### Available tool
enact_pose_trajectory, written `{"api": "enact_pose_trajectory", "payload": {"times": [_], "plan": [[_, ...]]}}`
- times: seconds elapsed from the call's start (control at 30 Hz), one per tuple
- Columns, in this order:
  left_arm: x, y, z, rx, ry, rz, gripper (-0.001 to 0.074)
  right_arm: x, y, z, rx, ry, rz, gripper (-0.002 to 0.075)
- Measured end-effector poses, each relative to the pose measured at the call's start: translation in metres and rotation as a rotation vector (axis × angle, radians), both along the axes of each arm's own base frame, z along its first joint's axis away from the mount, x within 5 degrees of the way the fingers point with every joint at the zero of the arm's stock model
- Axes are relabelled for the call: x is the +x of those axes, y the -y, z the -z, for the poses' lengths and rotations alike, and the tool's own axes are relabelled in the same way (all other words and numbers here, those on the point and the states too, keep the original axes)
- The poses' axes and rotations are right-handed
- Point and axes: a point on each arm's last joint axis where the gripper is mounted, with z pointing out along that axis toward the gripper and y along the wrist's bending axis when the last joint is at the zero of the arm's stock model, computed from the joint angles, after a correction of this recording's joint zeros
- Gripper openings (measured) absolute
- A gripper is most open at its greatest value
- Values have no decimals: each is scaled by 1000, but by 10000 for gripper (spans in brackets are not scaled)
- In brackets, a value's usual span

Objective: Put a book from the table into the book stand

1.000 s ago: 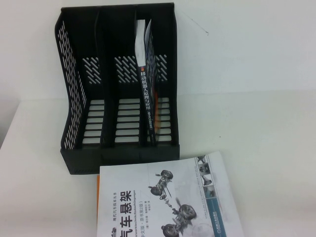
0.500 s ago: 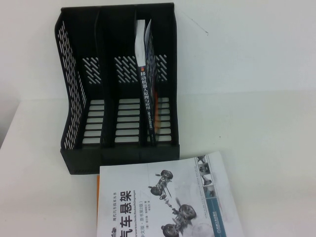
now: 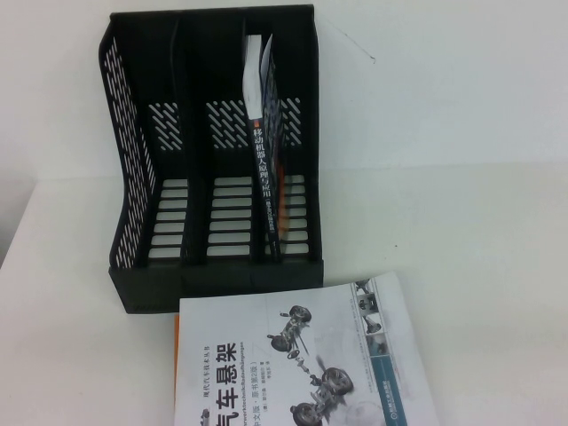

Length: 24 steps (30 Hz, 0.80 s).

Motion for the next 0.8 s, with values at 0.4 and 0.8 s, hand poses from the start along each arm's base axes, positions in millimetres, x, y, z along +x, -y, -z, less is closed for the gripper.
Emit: {"api": "enact_pose_trajectory", "payload": {"times": [0.4, 0.8], "plan": [[6, -2, -53, 23, -535, -24, -2, 2, 2, -75, -50, -609, 31, 0], [58, 10, -26, -94, -916, 101, -2, 79, -27, -50, -29, -1139, -314, 0]]}}
